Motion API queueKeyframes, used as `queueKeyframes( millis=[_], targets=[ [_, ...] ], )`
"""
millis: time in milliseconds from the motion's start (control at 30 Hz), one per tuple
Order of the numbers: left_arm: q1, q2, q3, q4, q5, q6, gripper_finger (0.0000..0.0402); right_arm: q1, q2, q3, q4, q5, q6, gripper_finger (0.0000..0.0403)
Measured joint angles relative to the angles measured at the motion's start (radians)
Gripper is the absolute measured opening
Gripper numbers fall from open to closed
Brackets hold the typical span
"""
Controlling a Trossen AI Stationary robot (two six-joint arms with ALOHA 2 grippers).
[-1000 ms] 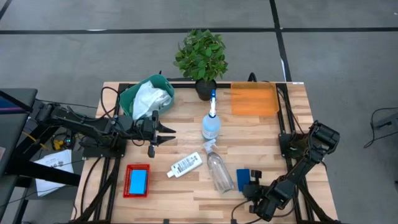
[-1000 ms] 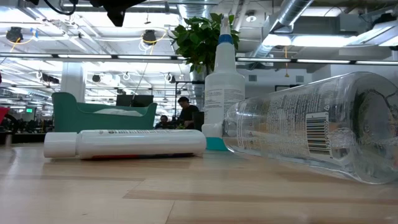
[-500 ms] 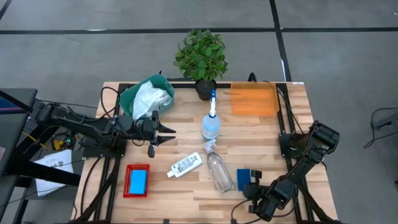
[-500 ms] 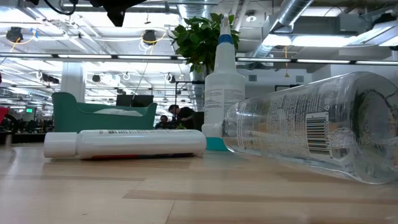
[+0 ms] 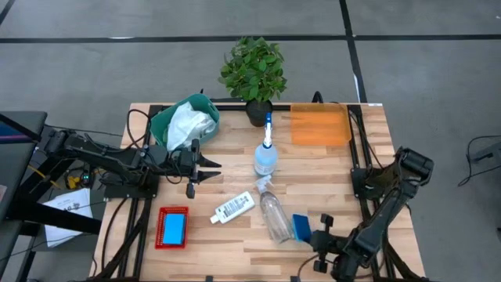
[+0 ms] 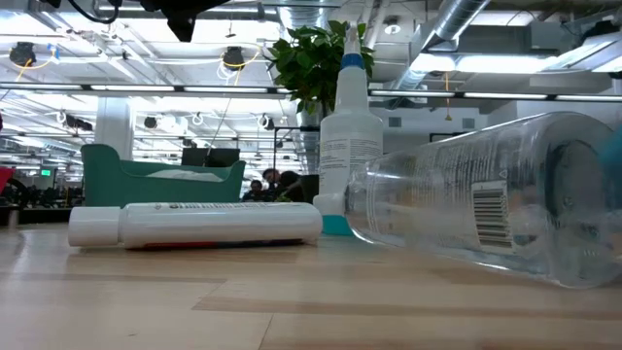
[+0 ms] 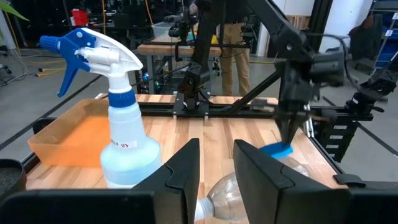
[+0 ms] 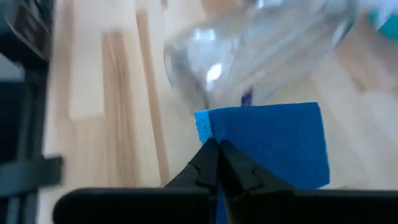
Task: Pick & Place Kitchen Items
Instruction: Put the blue sponge into the red bin
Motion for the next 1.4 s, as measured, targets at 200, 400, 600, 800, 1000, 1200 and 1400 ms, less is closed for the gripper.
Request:
queueKeyframes(
  millis=[200,400,600,800,1000,1200,1400],
  targets=[
    [0.000,0.000,0.000,0.000,0.000,0.000,0.0095,0.040,-0.090,0.000,-0.028,0.161,-0.003,0.0000],
    [0.000,0.000,0.000,0.000,0.000,0.009,0.0095,0.061,-0.150,0.002,-0.023,0.363,-0.060,0.0000],
    [0.000,0.000,0.000,0.000,0.000,0.040,0.0095,0.056,-0.183,0.002,-0.020,0.531,-0.073,0.0000],
    [-0.010,0.008,0.000,0.003,0.039,0.081,0.0095,0.032,-0.228,0.002,0.029,0.582,-0.104,0.0000],
    [-0.035,0.053,0.000,0.116,0.080,0.108,0.0095,0.006,-0.281,0.002,0.306,0.626,-0.603,0.0000],
    [-0.039,0.110,-0.001,0.276,0.081,0.108,0.0095,-0.047,-0.291,0.002,0.691,0.616,-1.225,0.0000],
    [-0.039,0.156,0.000,0.381,0.081,0.153,0.0095,-0.126,-0.291,0.002,0.982,0.457,-1.621,0.0000]
  ],
)
